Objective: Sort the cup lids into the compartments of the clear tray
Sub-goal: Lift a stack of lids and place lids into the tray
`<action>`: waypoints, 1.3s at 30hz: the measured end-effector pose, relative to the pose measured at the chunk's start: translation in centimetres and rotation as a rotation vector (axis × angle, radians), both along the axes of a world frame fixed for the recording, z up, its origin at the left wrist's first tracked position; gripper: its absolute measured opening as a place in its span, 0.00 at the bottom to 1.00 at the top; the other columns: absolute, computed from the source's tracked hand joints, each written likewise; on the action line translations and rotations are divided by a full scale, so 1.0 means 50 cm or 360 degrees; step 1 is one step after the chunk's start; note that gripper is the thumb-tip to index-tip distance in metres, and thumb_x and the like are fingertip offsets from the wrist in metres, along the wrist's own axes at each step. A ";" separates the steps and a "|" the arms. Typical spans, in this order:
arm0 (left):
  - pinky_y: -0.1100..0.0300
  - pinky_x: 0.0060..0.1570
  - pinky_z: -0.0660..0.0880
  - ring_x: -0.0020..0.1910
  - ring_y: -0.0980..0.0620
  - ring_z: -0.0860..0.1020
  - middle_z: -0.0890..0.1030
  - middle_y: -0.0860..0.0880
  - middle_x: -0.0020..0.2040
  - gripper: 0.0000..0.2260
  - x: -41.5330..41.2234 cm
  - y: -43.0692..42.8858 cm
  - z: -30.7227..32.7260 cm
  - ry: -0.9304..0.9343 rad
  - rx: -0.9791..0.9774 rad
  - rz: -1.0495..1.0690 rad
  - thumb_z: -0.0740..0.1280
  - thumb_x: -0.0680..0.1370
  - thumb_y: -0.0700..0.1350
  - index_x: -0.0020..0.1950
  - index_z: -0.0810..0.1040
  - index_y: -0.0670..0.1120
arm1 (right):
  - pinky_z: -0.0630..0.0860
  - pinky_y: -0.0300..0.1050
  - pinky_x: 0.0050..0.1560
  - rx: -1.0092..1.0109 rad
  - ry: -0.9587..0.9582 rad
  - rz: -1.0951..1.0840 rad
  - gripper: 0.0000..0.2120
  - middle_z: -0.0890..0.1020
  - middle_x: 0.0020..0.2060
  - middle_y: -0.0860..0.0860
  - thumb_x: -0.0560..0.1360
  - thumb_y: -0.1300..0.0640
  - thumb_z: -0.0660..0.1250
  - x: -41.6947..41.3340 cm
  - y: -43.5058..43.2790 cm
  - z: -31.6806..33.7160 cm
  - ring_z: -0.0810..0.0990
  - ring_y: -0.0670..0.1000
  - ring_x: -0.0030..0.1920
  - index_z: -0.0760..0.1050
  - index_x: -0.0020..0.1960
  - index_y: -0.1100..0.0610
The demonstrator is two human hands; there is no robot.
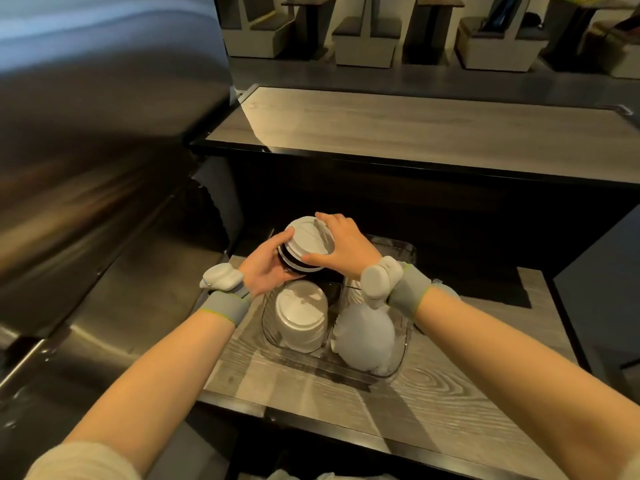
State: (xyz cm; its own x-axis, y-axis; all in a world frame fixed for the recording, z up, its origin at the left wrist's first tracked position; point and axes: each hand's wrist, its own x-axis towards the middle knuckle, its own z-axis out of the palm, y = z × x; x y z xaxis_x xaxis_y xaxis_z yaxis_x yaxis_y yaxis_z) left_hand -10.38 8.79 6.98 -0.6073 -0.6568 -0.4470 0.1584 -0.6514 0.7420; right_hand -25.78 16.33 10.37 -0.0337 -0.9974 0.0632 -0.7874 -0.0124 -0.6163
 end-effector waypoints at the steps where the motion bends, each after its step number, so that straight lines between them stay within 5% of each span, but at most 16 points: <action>1: 0.56 0.38 0.81 0.43 0.49 0.85 0.86 0.46 0.44 0.15 0.004 -0.004 0.000 0.0001 -0.0007 -0.0012 0.58 0.80 0.52 0.55 0.78 0.44 | 0.63 0.48 0.67 -0.0011 -0.0015 -0.0022 0.40 0.66 0.69 0.54 0.69 0.43 0.71 0.005 -0.009 -0.003 0.62 0.55 0.69 0.57 0.73 0.55; 6: 0.50 0.48 0.78 0.50 0.47 0.82 0.85 0.45 0.49 0.18 0.022 -0.021 -0.013 0.0031 0.0004 -0.0019 0.57 0.79 0.56 0.56 0.79 0.47 | 0.67 0.50 0.67 0.0022 -0.0337 -0.0129 0.39 0.67 0.66 0.55 0.68 0.47 0.73 0.011 -0.016 -0.013 0.66 0.54 0.67 0.59 0.72 0.55; 13: 0.55 0.37 0.82 0.38 0.47 0.85 0.86 0.44 0.39 0.10 0.030 -0.034 -0.025 0.0033 0.0079 0.0064 0.60 0.79 0.44 0.49 0.78 0.40 | 0.69 0.44 0.63 0.0059 -0.0700 -0.0217 0.34 0.67 0.65 0.54 0.70 0.54 0.72 0.007 0.006 -0.020 0.68 0.51 0.64 0.60 0.71 0.55; 17: 0.55 0.39 0.82 0.44 0.46 0.82 0.85 0.44 0.40 0.08 0.025 -0.044 -0.026 0.0020 0.0085 0.0126 0.60 0.79 0.42 0.50 0.76 0.40 | 0.63 0.51 0.67 0.0098 -0.0345 -0.0498 0.33 0.63 0.66 0.57 0.70 0.52 0.70 -0.039 0.013 -0.029 0.61 0.57 0.68 0.61 0.70 0.55; 21: 0.53 0.45 0.79 0.48 0.46 0.79 0.81 0.43 0.49 0.08 0.017 -0.051 -0.020 0.0000 0.0093 0.0164 0.60 0.79 0.42 0.51 0.76 0.41 | 0.66 0.54 0.63 0.0526 0.0235 -0.0808 0.35 0.64 0.65 0.60 0.69 0.45 0.69 -0.110 0.031 -0.070 0.61 0.60 0.67 0.62 0.69 0.59; 25: 0.52 0.46 0.77 0.48 0.46 0.79 0.83 0.44 0.46 0.09 0.009 -0.047 -0.015 0.0027 0.0099 0.0114 0.60 0.79 0.46 0.50 0.78 0.43 | 0.71 0.54 0.60 0.0830 0.0557 -0.0664 0.33 0.66 0.64 0.60 0.69 0.46 0.70 -0.130 0.015 -0.129 0.66 0.61 0.65 0.63 0.67 0.60; 30: 0.48 0.48 0.75 0.53 0.44 0.77 0.80 0.43 0.52 0.13 0.013 -0.053 -0.015 0.0100 0.0063 0.0057 0.55 0.80 0.48 0.53 0.76 0.45 | 0.71 0.56 0.59 0.1012 0.0552 -0.0489 0.22 0.67 0.64 0.61 0.75 0.55 0.63 -0.142 -0.010 -0.173 0.71 0.65 0.62 0.65 0.67 0.61; 34: 0.48 0.48 0.75 0.53 0.45 0.78 0.80 0.44 0.52 0.12 0.018 -0.058 -0.013 0.0111 0.0091 0.0046 0.56 0.79 0.47 0.53 0.76 0.44 | 0.75 0.51 0.54 0.0689 0.0409 -0.0600 0.21 0.76 0.59 0.59 0.74 0.50 0.65 -0.138 -0.006 -0.150 0.77 0.60 0.56 0.71 0.62 0.60; 37: 0.50 0.47 0.76 0.53 0.45 0.78 0.81 0.44 0.53 0.12 0.014 -0.058 -0.014 0.0087 0.0093 0.0039 0.57 0.79 0.47 0.55 0.76 0.44 | 0.75 0.50 0.56 0.0104 -0.0125 -0.0647 0.18 0.79 0.56 0.56 0.76 0.48 0.62 -0.096 -0.015 -0.089 0.78 0.56 0.56 0.73 0.62 0.57; 39: 0.50 0.46 0.76 0.53 0.44 0.78 0.80 0.43 0.54 0.13 0.009 -0.055 -0.015 0.0068 0.0092 0.0038 0.58 0.79 0.48 0.59 0.75 0.44 | 0.70 0.46 0.63 0.0001 -0.0459 -0.0359 0.23 0.75 0.63 0.55 0.75 0.47 0.65 -0.053 -0.027 -0.044 0.73 0.53 0.63 0.68 0.67 0.55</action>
State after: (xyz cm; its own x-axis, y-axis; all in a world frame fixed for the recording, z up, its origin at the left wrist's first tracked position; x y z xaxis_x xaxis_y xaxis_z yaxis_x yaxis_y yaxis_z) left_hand -9.95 6.03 6.25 -0.6110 -0.6453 -0.4585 0.2052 -0.6885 0.6956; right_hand -28.42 14.96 8.19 -0.2694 -0.9628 0.0182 -0.5641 0.1425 -0.8133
